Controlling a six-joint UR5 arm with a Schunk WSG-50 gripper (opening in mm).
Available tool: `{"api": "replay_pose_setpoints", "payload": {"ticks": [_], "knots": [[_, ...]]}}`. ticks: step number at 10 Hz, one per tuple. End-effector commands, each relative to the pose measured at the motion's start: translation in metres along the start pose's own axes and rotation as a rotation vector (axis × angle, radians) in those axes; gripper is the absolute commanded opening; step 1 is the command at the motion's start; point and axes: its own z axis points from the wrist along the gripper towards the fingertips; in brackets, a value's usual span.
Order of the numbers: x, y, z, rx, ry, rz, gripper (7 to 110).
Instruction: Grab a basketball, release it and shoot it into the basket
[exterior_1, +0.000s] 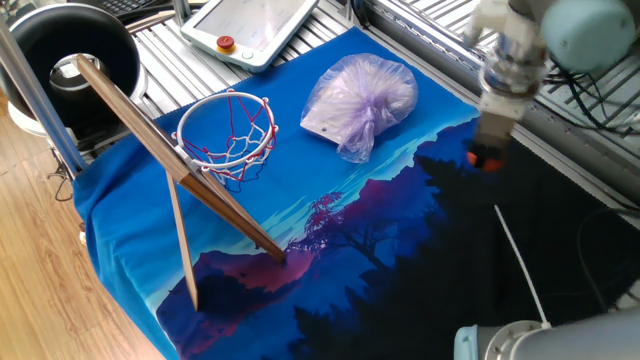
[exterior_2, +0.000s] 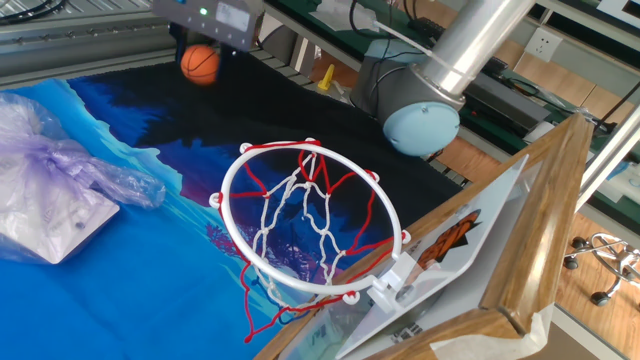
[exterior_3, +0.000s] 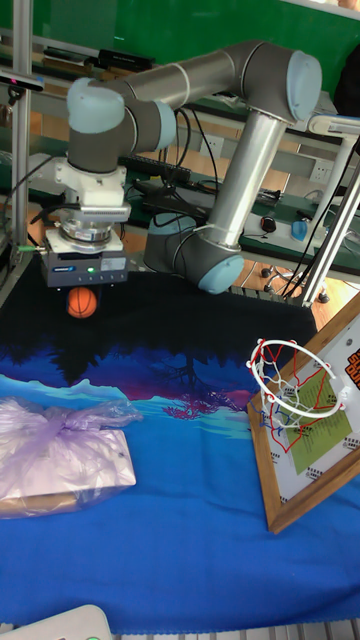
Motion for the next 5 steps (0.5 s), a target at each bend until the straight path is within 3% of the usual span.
{"api": "replay_pose_setpoints", "payload": {"ticks": [1, 2, 3, 4, 5], "knots": [[-0.053, -0.015, -0.025, -0.091, -0.123, -0.076, 7], [-0.057, -0.028, -0.021, -0.075, -0.123, -0.079, 7], [-0.05, -0.038, -0.019, -0.028, -0.098, -0.063, 7], [-0.03, -0.031, -0.019, -0.036, -0.058, -0.018, 7], [-0.03, -0.033, -0.019, -0.028, -0.057, -0.001, 7]]}}
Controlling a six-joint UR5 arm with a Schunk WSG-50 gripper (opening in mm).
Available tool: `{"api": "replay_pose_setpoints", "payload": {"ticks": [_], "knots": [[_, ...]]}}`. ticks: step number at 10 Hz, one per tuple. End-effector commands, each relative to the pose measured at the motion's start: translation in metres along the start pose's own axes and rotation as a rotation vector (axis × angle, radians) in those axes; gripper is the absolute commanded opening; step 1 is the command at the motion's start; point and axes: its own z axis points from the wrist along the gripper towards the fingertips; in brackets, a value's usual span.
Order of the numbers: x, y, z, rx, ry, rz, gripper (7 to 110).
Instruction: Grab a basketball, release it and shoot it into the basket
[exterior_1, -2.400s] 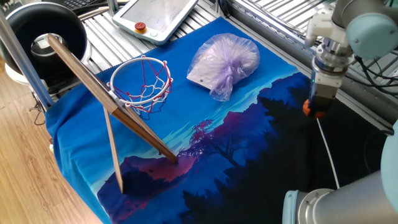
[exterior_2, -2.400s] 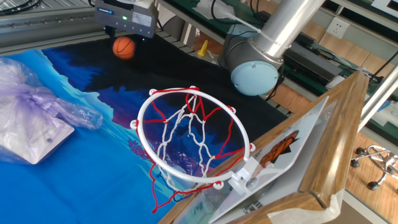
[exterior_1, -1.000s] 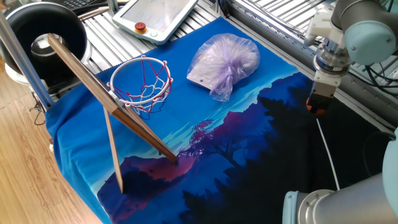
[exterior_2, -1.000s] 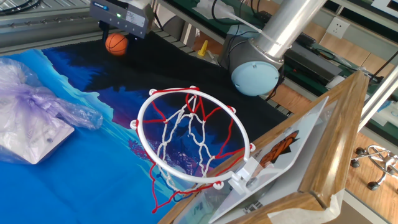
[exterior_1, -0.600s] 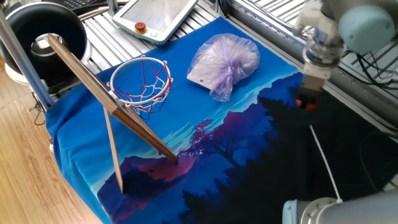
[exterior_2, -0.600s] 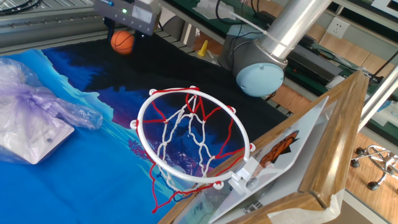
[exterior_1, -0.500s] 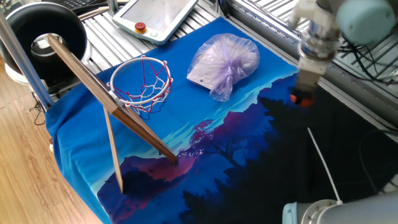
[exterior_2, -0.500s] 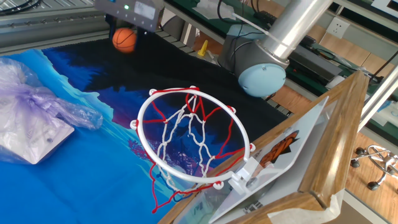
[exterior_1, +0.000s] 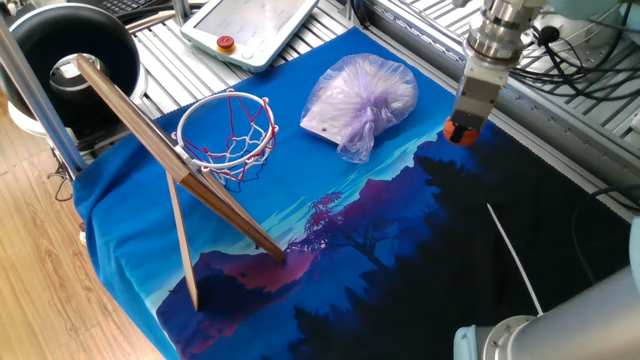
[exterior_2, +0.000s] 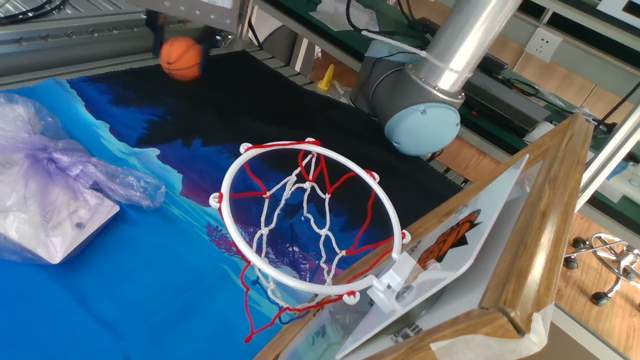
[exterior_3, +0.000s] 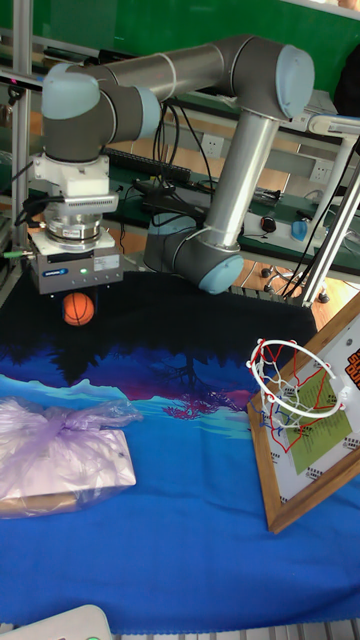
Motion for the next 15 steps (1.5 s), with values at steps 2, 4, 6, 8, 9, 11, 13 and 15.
{"api": "replay_pose_setpoints", "payload": {"ticks": [2, 4, 6, 8, 9, 11, 13, 15], "knots": [[0.007, -0.017, -0.004, 0.045, 0.02, 0.069, 7], [0.019, -0.018, -0.005, 0.052, 0.07, 0.037, 7], [0.012, -0.021, -0.005, 0.063, 0.043, 0.036, 7], [-0.068, 0.001, -0.015, -0.002, -0.127, -0.027, 7], [-0.101, 0.013, -0.026, -0.022, -0.138, -0.031, 7], [-0.141, 0.026, -0.042, -0.001, -0.075, -0.007, 7], [-0.165, 0.03, -0.01, -0.034, -0.111, -0.029, 7], [-0.146, 0.013, -0.006, 0.028, -0.03, 0.028, 7]]}}
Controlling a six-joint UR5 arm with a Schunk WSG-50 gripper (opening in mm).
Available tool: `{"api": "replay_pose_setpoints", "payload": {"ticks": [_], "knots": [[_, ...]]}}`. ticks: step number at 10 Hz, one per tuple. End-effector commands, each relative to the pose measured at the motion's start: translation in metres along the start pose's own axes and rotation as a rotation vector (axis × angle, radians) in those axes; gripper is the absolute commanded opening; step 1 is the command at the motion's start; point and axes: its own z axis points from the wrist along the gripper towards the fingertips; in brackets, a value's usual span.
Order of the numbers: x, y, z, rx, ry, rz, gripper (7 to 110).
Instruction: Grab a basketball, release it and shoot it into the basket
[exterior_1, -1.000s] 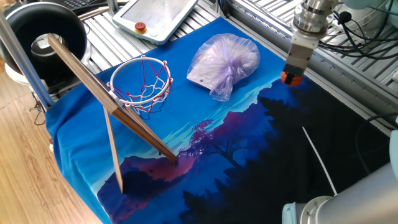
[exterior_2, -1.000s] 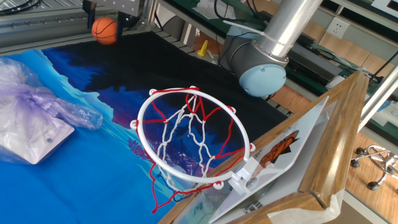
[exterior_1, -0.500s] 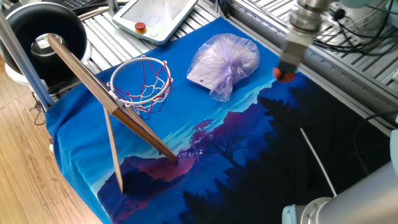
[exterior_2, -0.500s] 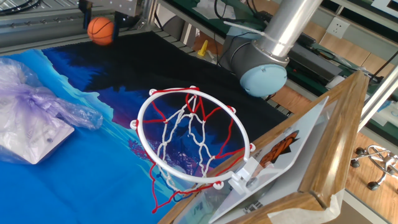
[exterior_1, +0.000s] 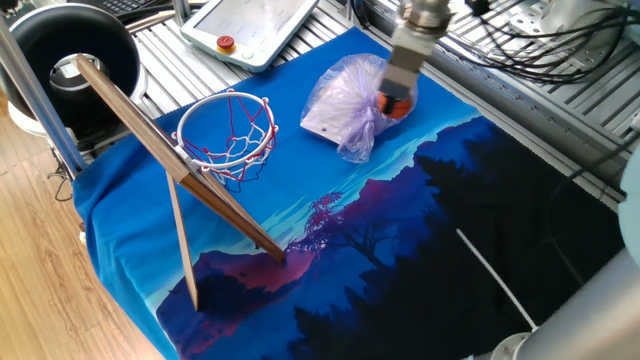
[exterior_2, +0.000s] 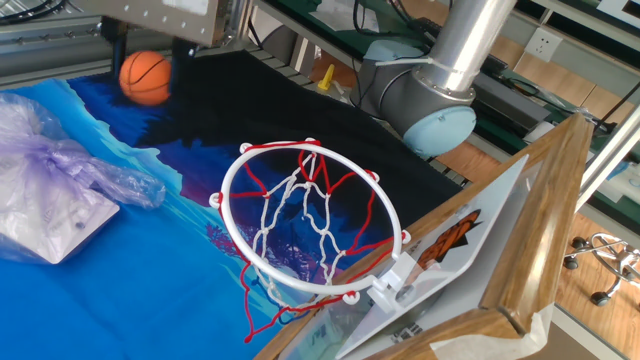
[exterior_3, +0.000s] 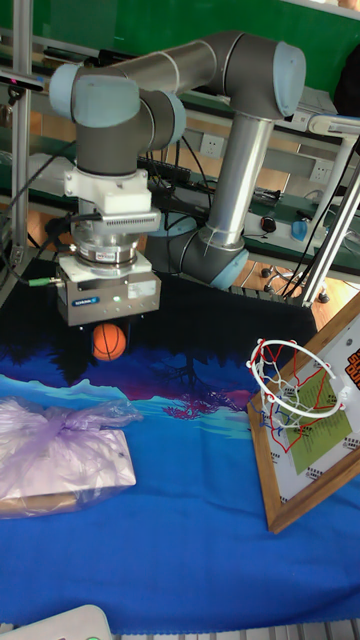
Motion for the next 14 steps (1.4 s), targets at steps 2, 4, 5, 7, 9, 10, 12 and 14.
{"api": "replay_pose_setpoints", "payload": {"ticks": [2, 4, 5, 7, 9, 10, 12, 14], "knots": [[0.021, 0.014, -0.005, -0.044, 0.116, 0.105, 7], [0.029, 0.003, -0.006, 0.004, 0.145, 0.144, 7], [0.023, -0.004, -0.005, 0.028, 0.122, 0.131, 7], [0.013, -0.01, -0.004, 0.05, 0.079, 0.102, 7], [0.017, -0.002, -0.004, 0.016, 0.097, 0.109, 7], [0.019, 0.0, -0.004, 0.009, 0.107, 0.105, 7], [-0.031, -0.003, -0.002, 0.015, 0.106, 0.066, 7], [-0.083, 0.027, -0.004, -0.027, 0.082, 0.084, 7]]}}
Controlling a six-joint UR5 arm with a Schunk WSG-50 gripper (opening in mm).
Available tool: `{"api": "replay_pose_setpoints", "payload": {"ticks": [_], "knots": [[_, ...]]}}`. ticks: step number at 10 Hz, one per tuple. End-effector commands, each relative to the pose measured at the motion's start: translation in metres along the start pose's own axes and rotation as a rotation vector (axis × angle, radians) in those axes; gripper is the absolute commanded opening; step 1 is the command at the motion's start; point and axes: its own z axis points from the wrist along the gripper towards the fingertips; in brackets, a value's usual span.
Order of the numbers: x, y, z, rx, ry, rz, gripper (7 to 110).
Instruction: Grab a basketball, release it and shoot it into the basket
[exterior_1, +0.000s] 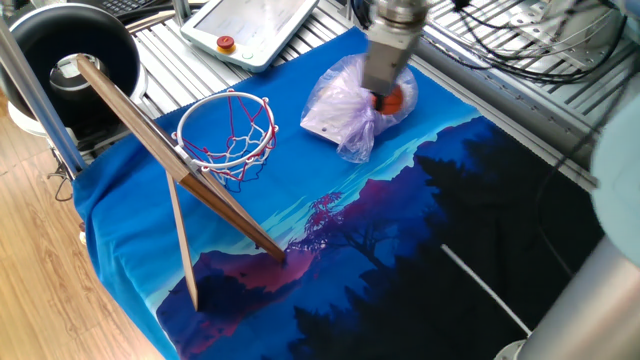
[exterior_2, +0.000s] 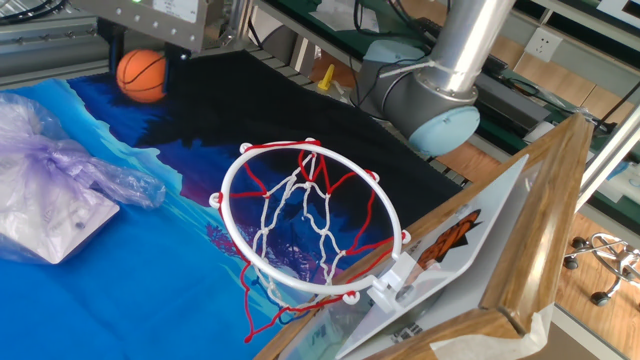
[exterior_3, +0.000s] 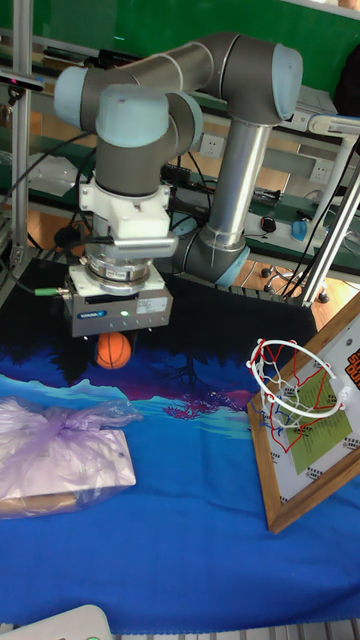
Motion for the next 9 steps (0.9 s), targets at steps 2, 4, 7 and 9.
{"api": "replay_pose_setpoints", "payload": {"ticks": [2, 4, 7, 9], "knots": [[-0.077, 0.074, -0.028, -0.112, -0.046, 0.056, 7], [-0.112, 0.133, -0.054, -0.334, -0.215, -0.023, 7], [-0.093, 0.118, -0.088, -0.245, -0.263, -0.104, 7], [-0.083, 0.124, -0.095, -0.25, -0.252, -0.116, 7]]}}
